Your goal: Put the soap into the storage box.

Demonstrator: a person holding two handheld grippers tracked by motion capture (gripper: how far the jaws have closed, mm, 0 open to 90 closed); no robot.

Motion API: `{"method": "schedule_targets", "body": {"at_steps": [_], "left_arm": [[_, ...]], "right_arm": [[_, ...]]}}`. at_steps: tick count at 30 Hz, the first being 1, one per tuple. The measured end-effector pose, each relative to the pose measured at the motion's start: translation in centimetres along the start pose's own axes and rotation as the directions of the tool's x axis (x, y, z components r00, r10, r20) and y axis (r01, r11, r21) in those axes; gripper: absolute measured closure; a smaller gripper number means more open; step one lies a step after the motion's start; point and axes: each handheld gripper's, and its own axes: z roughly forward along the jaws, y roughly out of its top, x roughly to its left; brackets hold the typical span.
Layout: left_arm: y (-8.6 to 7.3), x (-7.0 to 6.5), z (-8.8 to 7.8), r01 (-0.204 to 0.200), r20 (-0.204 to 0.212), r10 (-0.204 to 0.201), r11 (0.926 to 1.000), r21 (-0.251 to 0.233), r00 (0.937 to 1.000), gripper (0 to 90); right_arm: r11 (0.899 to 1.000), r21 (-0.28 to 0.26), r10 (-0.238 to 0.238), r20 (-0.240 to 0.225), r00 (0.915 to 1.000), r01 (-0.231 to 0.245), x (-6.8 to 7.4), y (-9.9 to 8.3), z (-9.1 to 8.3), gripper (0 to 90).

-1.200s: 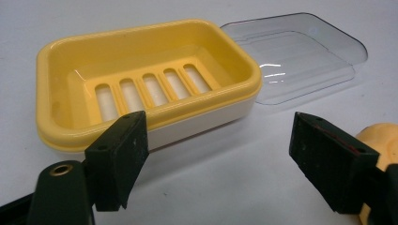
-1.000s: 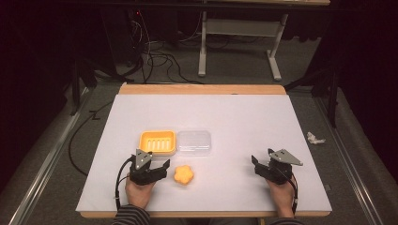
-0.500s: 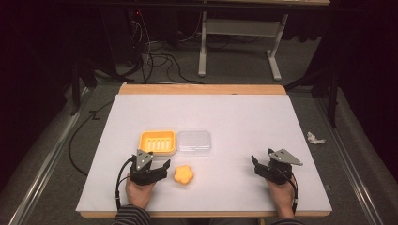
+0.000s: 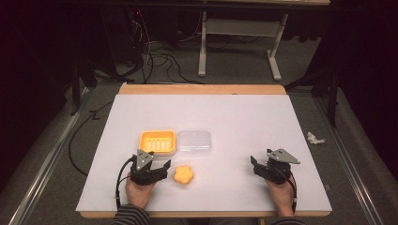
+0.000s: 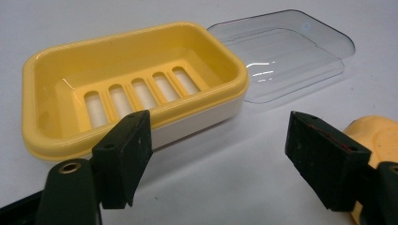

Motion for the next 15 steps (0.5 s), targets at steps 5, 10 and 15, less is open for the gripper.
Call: {"method": "schedule_targets", "body": {"at_steps": [5, 10, 15], "left_arm": [[-0.19, -0.31, 0.10, -0.022, 0.011, 0.022, 0.9997, 0.013, 0.9997, 24.0], [-0.28, -0.58, 0.13, -0.034, 0.027, 0.034, 0.9990, 0.029, 0.9991, 23.8], [-0.17, -0.73, 0.12, -0.028, 0.019, 0.027, 0.9986, 0.046, 0.9995, 23.2]], "right_arm": [[1.000, 0.000, 0.010, 0.004, 0.9999, -0.010, -0.02, -0.01, -0.04, 28.7], [1.000, -0.002, 0.006, 0.007, 1.0000, -0.006, 0.03, -0.02, -0.05, 28.8], [1.000, 0.000, 0.008, 0.006, 0.9999, -0.008, 0.01, -0.01, -0.04, 28.8]]}}
